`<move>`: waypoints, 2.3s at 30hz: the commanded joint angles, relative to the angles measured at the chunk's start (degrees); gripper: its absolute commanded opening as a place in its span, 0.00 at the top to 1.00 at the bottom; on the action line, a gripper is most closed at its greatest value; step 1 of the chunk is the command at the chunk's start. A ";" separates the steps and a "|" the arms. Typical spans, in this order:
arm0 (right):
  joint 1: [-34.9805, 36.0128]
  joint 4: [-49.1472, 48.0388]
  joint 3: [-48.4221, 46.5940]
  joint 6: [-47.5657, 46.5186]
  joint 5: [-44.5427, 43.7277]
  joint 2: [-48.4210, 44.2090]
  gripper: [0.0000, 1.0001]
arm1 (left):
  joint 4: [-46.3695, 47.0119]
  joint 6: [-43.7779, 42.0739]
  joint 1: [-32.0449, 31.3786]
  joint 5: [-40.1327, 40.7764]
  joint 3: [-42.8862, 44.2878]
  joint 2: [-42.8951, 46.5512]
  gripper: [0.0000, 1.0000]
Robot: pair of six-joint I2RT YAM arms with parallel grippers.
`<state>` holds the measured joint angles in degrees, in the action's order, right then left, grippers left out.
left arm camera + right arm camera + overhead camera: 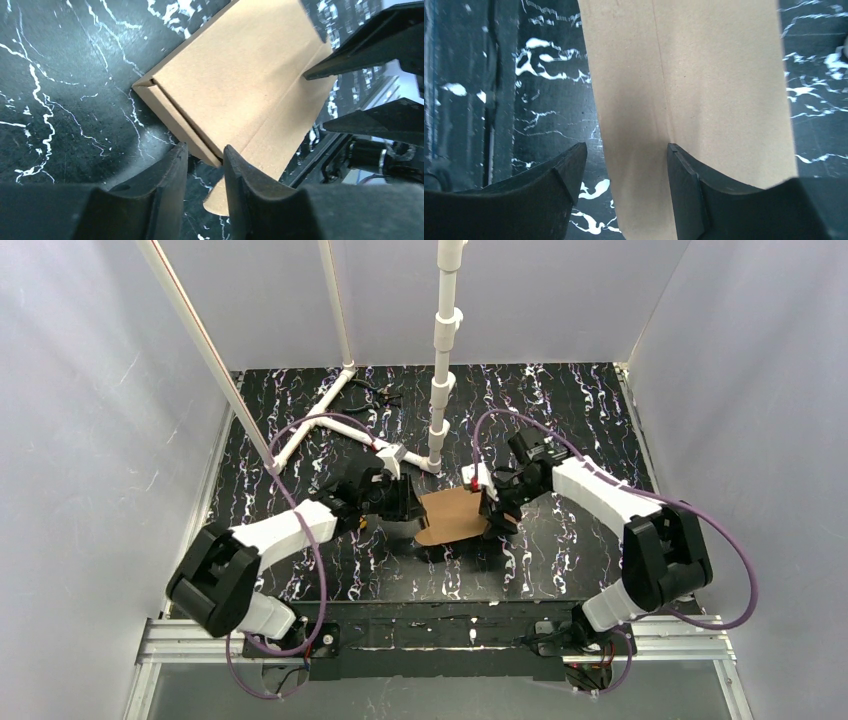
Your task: Fold the paper box
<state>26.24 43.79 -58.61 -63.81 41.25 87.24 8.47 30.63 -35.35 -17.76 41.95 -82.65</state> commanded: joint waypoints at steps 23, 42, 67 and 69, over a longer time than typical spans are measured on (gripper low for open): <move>3.60 -15.47 11.99 1.68 -10.10 -9.10 0.39 | -1.56 -1.10 1.69 -2.28 7.15 -8.60 0.56; 5.84 -13.66 10.90 0.34 -9.41 -7.44 0.41 | 1.24 5.85 6.80 -1.91 1.70 -2.39 0.17; 4.61 -20.77 2.89 19.93 -10.31 4.30 0.75 | 0.36 5.15 6.48 -2.89 2.88 -9.97 0.26; 4.61 -20.22 2.97 19.62 -11.16 5.27 0.76 | 1.27 6.23 6.53 -2.12 1.87 -7.78 0.23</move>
<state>31.09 25.43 -56.77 -45.56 35.14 90.65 9.87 35.90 -28.67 -21.23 45.25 -93.60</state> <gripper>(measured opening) 0.252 0.746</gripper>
